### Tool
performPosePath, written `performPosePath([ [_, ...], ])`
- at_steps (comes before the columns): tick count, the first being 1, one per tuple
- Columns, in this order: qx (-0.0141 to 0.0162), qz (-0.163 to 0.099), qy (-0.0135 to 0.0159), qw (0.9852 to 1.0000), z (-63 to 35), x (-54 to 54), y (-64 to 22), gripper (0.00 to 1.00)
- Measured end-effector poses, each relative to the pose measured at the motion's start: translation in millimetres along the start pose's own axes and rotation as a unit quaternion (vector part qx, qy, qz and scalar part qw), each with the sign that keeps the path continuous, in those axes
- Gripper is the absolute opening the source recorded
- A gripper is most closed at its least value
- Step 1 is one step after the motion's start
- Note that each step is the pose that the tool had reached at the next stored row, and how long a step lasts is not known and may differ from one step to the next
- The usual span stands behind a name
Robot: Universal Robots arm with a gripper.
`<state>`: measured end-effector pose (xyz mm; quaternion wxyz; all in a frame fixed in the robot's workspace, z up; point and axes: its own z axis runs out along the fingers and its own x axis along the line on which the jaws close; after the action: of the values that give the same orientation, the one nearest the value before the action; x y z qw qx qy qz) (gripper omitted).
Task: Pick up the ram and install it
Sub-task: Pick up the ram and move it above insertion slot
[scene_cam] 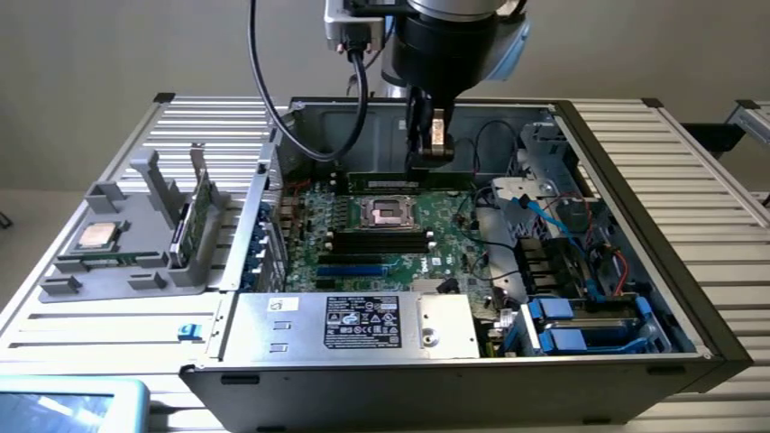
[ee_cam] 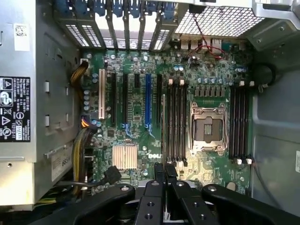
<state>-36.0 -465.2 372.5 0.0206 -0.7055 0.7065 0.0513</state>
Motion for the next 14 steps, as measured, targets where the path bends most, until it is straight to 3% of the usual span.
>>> performPosePath([
  [6,0.0000,0.000,0.0002,1.0000,13.0,-18.5,1.2,0.11],
  [14,0.0009,0.009,0.0021,1.0000,28.2,-20.0,11.5,0.11],
])
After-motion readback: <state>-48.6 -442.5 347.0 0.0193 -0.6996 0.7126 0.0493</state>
